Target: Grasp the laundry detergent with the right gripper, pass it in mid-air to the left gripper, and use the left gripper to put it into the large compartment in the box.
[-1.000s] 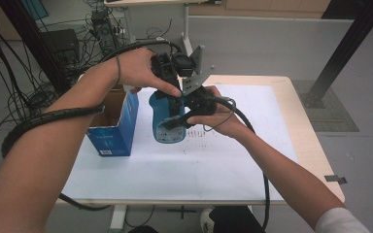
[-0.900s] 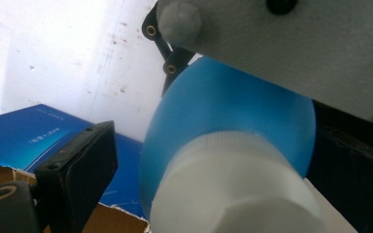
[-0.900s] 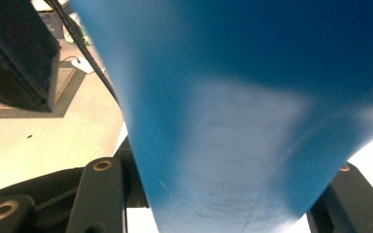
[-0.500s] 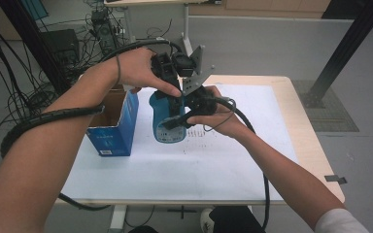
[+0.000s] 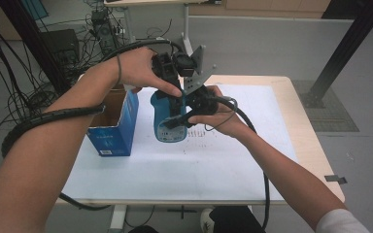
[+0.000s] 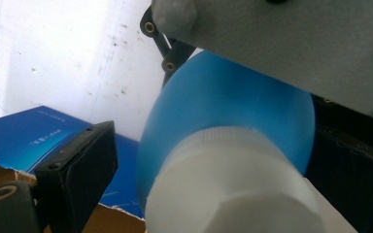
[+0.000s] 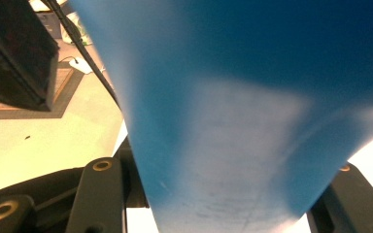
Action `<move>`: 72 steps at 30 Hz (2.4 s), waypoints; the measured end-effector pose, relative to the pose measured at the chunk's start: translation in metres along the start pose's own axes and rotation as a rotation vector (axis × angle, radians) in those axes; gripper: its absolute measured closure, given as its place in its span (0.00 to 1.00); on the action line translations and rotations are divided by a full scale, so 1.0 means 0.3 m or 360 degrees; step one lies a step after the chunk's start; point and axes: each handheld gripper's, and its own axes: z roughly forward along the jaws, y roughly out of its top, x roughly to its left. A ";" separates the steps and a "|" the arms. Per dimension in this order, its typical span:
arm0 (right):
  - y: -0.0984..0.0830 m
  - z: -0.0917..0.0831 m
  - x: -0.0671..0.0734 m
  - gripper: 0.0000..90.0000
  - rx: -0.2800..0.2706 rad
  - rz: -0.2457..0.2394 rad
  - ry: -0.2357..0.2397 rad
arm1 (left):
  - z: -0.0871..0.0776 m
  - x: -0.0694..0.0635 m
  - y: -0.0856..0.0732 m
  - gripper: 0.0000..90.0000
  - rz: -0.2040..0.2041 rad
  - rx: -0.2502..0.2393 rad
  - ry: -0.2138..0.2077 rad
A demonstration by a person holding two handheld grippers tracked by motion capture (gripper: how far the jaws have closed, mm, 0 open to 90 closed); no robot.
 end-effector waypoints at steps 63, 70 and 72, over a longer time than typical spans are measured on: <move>0.003 0.003 0.008 0.50 0.0028 -0.0021 -0.0010 | 0.009 0.000 -0.001 0.38 0.0072 0.0017 -0.0025; 0.003 0.004 0.007 0.50 0.0024 -0.0031 -0.0014 | 0.009 -0.002 0.002 0.38 0.0074 0.0026 -0.0014; 0.002 0.004 0.008 0.50 0.0025 -0.0030 -0.0016 | 0.010 -0.003 0.003 0.38 0.0076 0.0028 -0.0013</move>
